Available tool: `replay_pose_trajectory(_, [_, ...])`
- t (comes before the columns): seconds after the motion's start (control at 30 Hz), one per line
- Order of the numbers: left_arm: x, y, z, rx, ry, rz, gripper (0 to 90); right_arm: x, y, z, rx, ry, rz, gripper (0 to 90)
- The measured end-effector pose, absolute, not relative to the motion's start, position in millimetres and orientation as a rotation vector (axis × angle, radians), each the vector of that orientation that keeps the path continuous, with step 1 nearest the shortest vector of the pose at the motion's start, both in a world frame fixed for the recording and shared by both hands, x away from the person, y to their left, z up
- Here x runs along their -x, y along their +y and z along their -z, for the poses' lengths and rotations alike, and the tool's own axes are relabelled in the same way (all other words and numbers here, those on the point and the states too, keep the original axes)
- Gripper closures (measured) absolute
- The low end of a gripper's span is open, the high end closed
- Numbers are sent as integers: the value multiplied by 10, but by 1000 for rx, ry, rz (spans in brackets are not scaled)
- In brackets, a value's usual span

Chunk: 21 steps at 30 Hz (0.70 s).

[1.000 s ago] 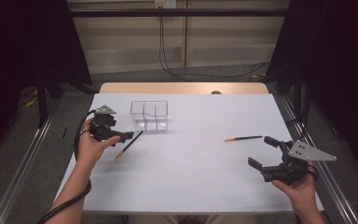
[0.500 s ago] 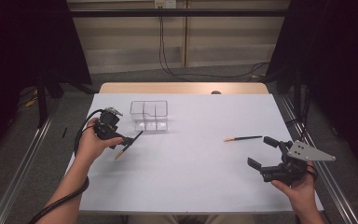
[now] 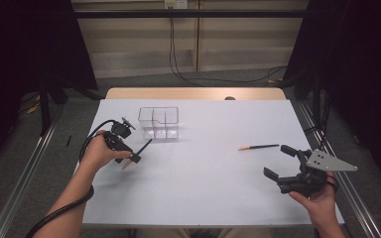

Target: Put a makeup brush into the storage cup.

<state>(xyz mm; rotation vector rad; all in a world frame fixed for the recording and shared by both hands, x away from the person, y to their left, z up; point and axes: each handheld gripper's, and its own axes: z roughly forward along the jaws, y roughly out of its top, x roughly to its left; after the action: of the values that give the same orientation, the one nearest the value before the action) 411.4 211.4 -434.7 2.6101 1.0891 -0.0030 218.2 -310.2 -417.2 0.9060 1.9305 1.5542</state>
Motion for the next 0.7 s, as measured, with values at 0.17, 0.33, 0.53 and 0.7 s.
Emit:
replay_pose_trajectory(0.17, [-4122, 2120, 4345, -2608, 1101, 24, 54, -2182, -3102, 4173, -907, 1931, -1555, 23])
replay_pose_trajectory(0.33, [-4112, 2103, 4329, -2623, 1088, 19, 140, -2181, -3096, 4173, -908, 1933, -1554, 23])
replay_pose_trajectory(0.53, [-4117, 2087, 4342, -2635, 1081, 54, 247, -2181, -3094, 4174, -904, 1938, -1549, 23])
replay_pose_trajectory(0.7, [-4116, 2077, 4339, -2648, 1071, 39, 361, -2183, -3094, 4178, -906, 1939, -1548, 22])
